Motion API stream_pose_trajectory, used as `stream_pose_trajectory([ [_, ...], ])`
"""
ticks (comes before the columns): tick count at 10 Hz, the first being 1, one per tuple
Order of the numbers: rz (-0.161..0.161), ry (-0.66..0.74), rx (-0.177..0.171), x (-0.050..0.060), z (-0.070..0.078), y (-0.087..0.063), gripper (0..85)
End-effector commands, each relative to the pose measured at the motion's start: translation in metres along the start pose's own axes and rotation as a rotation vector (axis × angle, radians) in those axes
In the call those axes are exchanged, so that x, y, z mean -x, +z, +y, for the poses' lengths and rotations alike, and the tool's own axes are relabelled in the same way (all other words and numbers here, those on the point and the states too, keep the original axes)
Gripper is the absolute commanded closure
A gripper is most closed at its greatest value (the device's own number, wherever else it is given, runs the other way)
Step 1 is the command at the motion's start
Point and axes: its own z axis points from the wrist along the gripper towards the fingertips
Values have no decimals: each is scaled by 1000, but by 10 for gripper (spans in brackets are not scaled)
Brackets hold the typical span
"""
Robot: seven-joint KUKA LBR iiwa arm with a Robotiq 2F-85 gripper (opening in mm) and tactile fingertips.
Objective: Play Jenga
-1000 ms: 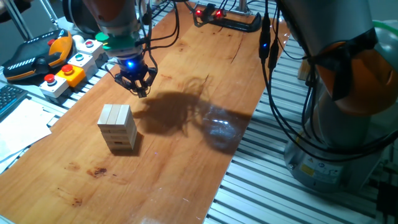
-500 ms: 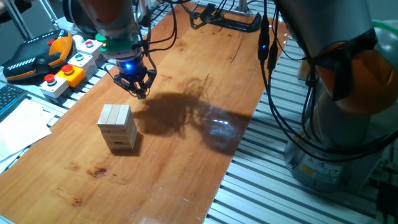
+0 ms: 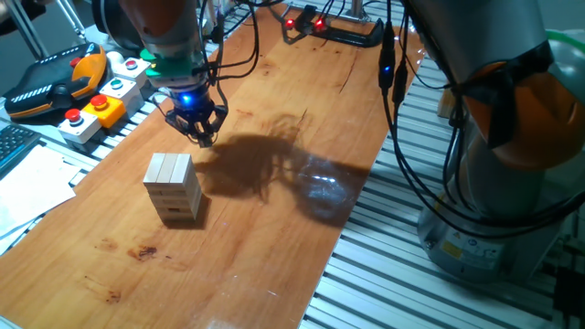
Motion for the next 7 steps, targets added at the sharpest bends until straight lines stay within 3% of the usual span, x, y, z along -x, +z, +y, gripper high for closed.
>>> stream_pose_trajectory([
  [1,3,-6,1,0,1,1,700],
  [3,9,79,34,-1,5,6,540],
  [5,26,152,64,-3,9,10,510],
  [7,16,189,72,-7,13,13,510],
])
